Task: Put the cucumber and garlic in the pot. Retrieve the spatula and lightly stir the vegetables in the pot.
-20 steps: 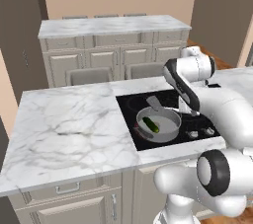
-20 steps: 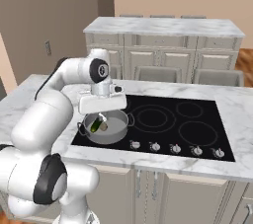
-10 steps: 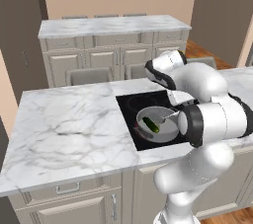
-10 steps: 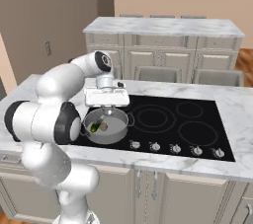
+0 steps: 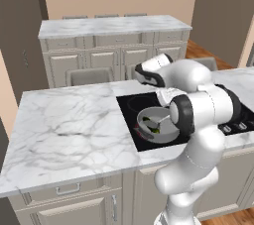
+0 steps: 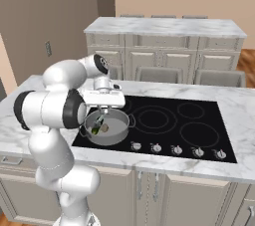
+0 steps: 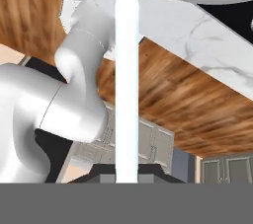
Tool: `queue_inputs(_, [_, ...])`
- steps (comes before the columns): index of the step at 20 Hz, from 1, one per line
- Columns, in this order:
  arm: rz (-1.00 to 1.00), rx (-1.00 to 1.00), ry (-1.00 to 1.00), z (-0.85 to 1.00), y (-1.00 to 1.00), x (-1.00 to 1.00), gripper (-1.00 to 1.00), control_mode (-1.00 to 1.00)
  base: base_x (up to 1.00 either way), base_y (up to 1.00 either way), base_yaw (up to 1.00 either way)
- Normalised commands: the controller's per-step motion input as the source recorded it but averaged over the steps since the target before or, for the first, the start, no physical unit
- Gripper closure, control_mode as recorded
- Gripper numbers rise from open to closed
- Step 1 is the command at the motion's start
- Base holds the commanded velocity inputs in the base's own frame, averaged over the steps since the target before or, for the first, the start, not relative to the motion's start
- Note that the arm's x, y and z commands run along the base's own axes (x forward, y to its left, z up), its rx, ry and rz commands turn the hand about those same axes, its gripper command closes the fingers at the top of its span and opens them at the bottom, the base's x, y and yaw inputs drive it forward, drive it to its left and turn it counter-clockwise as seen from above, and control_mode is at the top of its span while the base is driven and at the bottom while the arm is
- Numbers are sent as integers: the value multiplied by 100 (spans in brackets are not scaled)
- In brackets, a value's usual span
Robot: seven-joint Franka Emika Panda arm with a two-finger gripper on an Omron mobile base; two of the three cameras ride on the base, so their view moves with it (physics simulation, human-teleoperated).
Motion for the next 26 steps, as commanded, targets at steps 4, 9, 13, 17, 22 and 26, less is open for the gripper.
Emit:
queue_inputs(4, [0,-10,13,-25,17,37,100,-100,0,0,0])
queue_inputs(9, [0,-6,13,0,-9,5,100,-100,0,0,0])
queue_inputs(13, [-1,-3,11,0,-81,13,100,-100,0,0,0])
queue_inputs(17, [-1,-1,12,23,-38,28,100,-100,0,0,0])
queue_inputs(22, [0,-20,16,12,0,32,100,-100,0,0,0])
queue_inputs(26, [0,-13,6,0,7,-10,100,-100,0,0,0])
